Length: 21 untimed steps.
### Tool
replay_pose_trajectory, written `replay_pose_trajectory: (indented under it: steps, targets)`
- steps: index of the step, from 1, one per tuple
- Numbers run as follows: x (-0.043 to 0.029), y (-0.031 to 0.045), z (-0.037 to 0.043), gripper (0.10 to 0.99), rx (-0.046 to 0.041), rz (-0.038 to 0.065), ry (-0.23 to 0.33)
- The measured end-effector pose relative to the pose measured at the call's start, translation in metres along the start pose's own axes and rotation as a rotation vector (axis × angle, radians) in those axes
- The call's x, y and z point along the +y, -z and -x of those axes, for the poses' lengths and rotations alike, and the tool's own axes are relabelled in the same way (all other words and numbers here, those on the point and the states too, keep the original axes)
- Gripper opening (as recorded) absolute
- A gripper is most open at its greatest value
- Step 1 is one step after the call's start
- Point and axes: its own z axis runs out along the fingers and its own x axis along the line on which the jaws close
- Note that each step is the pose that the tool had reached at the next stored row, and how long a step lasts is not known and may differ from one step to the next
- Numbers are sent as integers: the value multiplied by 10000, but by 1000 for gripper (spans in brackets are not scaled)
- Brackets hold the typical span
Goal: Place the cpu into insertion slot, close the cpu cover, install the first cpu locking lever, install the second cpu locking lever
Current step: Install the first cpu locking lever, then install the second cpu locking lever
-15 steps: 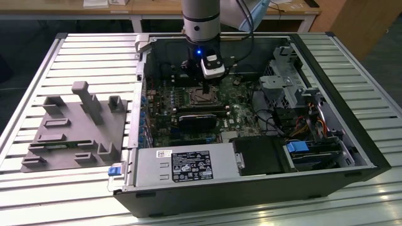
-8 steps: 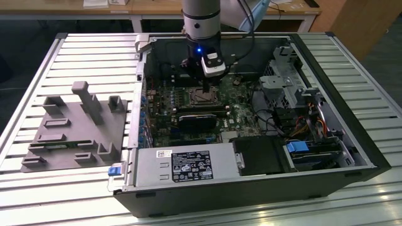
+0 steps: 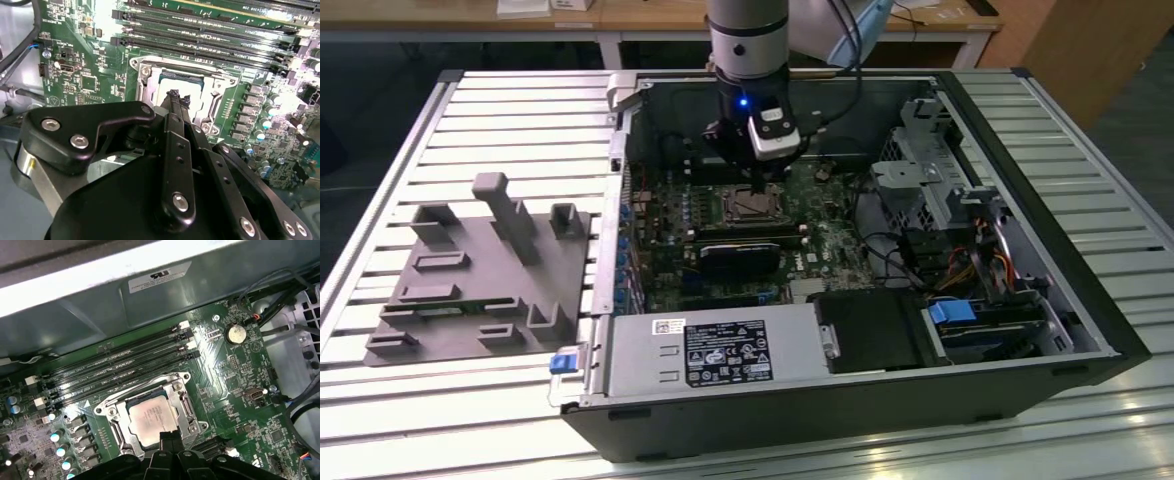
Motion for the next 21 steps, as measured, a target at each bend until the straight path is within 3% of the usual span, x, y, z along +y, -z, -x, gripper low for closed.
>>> replay_pose_trajectory:
  steps: [2, 3, 21]
  targets:
    - [0, -6, 0, 102, 219, -83, 29]
    - [0, -5, 0, 102, 257, -101, 35]
    - [0, -6, -1, 102, 353, -136, 57]
